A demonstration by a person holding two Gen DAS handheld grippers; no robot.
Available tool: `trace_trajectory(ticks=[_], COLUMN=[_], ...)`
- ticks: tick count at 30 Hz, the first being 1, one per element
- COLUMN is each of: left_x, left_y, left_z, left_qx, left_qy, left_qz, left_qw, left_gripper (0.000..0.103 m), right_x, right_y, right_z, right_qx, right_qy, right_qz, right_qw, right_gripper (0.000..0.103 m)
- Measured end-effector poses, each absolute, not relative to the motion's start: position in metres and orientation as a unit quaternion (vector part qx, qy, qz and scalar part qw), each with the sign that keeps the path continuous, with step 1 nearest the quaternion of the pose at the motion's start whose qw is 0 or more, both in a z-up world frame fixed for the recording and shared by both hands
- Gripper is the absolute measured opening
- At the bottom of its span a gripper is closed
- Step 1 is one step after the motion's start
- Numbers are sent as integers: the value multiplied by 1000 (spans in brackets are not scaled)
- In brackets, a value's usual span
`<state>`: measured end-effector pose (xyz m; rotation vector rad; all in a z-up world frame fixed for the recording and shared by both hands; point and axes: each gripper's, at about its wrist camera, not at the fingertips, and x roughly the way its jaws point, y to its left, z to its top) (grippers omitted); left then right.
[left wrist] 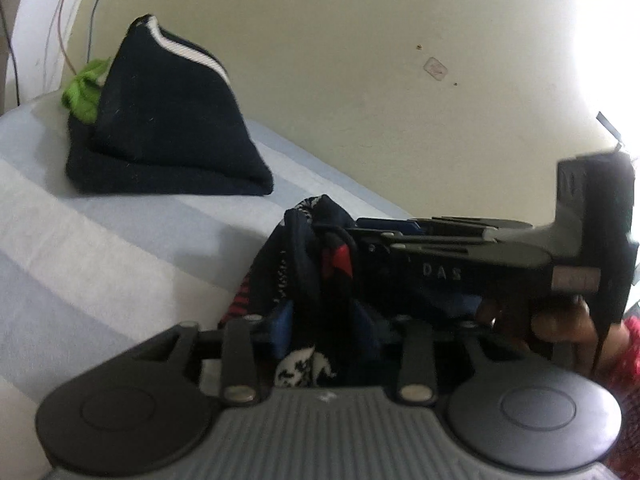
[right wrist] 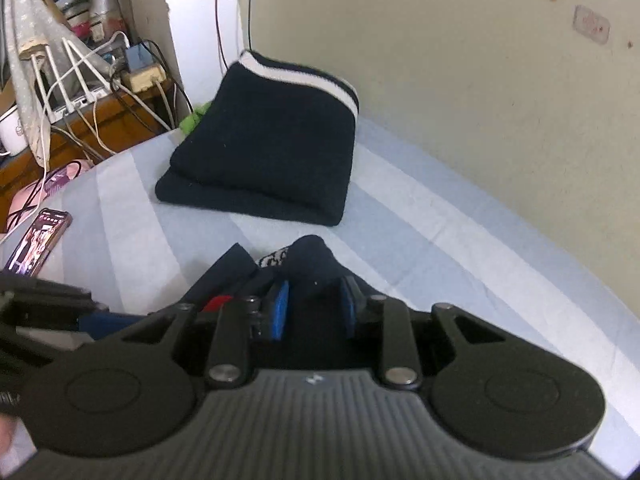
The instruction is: Fold small clothes
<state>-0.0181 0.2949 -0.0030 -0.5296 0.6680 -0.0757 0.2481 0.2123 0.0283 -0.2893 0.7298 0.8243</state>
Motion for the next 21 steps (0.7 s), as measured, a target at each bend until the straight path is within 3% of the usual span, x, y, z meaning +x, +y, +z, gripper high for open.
trace_trajectory(ticks=[1,3,5,7,8,11,21], left_x=[-17,-15,-12,-8,-5,5,11], left_y=[293,287,280,276,276,277,306], left_z=[1,8,15,19,18,13,-5], left_qx=[-253,-238,-217,-208,-207,-207,-290], left_qy=[322,317,311,314,318,334,338], left_qz=[-38,-33,-31,-37,-41,-52,-75], left_qw=[911,918,925,926,924,918,892], left_gripper=[61,96,103,103,103,103,103], right_x=[243,234,221,204,194,176,192], right_y=[209,208,186,154,135,89,52], right_z=[31,38,55,68,72,64,-23], right_qx=[-132,-113,-62,-10,13,71,241], right_qy=[328,300,261,215,196,189,341], right_qz=[393,396,401,389,380,363,366], right_qw=[849,860,876,895,904,910,832], right_gripper=[33,38,54,81,83,88,89])
